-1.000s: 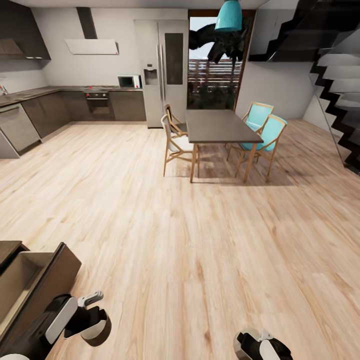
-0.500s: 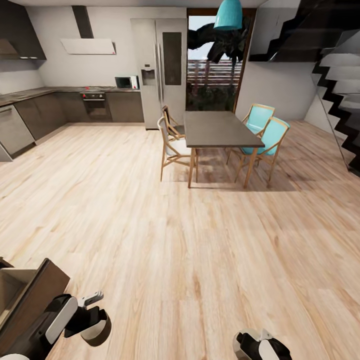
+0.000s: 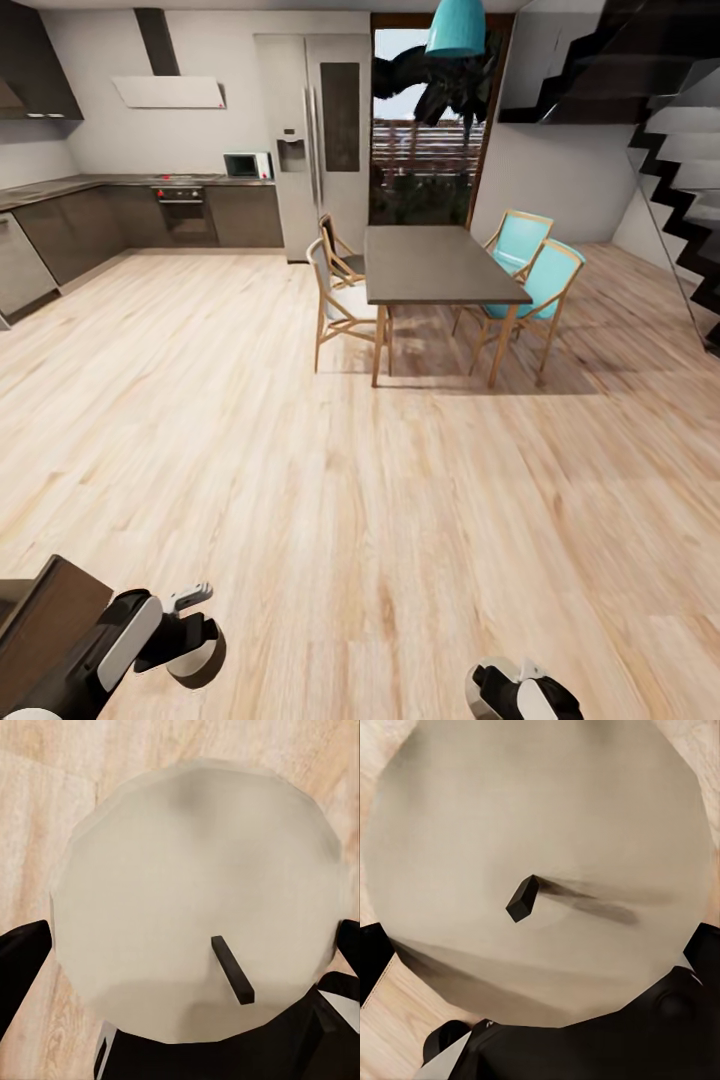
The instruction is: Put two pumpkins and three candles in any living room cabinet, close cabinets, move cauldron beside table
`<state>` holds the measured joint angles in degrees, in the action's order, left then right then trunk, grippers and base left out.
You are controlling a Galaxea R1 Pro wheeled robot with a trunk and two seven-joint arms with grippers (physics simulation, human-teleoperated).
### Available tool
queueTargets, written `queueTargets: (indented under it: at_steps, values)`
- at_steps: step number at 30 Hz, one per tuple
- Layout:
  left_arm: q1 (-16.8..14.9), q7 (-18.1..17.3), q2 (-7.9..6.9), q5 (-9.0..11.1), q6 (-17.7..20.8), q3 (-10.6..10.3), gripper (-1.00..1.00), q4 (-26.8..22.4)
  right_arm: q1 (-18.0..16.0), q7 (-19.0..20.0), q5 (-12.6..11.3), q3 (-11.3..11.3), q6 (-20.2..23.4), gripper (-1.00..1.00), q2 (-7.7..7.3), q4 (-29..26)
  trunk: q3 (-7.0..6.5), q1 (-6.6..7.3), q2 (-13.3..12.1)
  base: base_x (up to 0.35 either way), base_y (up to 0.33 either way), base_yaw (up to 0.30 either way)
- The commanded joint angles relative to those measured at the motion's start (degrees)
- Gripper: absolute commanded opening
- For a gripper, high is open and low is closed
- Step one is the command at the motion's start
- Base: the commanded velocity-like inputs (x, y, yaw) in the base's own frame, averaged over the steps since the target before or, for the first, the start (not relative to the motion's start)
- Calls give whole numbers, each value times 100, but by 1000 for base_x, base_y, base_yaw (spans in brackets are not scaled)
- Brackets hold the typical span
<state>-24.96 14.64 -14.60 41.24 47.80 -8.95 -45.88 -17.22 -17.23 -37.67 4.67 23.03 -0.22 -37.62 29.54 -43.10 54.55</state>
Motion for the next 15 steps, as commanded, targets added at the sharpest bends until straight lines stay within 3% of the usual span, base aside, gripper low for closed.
queueTargets:
  at_steps: [1,6,15]
  values:
    - [0,3,0,-2,-1,-1,-100,0,0,0,4,0,0,-100,1,0,0,0,0,322,-97,0]
    - [0,2,0,-2,-6,-1,-100,0,0,0,6,-10,0,-100,5,0,-2,0,0,322,-70,47]
    - [0,3,1,-2,-8,-1,-100,0,0,3,6,-10,0,-100,5,0,-27,0,0,320,-72,260]
